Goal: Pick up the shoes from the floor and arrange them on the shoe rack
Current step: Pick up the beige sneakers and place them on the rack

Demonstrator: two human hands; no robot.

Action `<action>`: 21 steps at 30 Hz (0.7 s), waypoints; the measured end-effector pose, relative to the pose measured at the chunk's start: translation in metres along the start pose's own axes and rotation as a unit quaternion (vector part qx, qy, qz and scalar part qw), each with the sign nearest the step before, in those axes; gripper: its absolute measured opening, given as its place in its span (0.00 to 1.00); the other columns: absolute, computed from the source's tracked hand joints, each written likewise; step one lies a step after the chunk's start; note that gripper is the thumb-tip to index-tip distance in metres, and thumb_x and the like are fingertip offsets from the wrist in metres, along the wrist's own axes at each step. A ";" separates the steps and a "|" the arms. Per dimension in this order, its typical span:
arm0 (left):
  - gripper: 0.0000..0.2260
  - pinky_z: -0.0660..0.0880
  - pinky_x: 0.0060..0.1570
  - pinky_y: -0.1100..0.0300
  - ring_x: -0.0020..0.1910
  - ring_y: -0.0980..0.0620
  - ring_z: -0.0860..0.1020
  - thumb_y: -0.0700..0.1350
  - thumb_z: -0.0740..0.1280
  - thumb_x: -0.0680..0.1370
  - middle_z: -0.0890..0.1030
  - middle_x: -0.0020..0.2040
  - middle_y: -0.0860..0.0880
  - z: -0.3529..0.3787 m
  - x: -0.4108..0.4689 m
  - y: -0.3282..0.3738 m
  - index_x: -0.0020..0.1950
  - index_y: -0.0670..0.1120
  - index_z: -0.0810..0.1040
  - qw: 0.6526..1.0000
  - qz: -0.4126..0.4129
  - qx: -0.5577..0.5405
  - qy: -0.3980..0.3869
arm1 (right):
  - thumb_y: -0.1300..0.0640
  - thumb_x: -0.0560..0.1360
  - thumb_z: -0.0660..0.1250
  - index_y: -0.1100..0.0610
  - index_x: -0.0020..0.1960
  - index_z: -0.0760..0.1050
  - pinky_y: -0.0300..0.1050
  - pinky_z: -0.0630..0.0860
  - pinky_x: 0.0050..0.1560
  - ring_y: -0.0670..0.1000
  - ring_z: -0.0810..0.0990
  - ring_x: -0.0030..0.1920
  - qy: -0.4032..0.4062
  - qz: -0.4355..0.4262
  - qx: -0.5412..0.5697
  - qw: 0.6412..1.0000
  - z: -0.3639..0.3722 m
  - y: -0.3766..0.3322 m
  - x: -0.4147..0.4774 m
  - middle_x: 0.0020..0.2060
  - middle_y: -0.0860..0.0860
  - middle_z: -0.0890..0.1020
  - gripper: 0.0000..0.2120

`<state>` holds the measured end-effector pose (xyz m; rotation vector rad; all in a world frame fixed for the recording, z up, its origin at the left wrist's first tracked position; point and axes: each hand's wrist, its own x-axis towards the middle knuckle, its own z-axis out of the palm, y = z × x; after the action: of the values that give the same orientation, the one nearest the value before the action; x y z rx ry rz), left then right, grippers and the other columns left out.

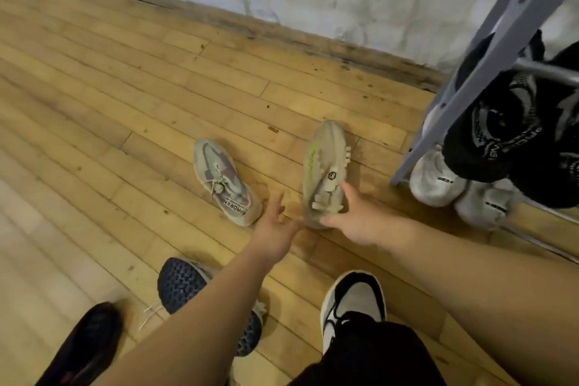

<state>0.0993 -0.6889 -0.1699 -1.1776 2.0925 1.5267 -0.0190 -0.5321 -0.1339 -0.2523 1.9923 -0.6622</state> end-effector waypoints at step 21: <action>0.14 0.81 0.59 0.52 0.57 0.48 0.83 0.45 0.68 0.82 0.86 0.58 0.49 -0.040 -0.142 0.057 0.67 0.55 0.81 0.927 0.144 -0.346 0.020 | 0.45 0.75 0.73 0.41 0.64 0.78 0.53 0.84 0.55 0.51 0.83 0.53 0.066 -0.109 0.022 0.992 -0.042 -0.119 -0.132 0.56 0.47 0.82 0.18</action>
<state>0.1540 -0.6561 -0.0251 -1.1265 1.8511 2.5335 -0.0013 -0.5583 0.0458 -0.4124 2.0921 -0.8795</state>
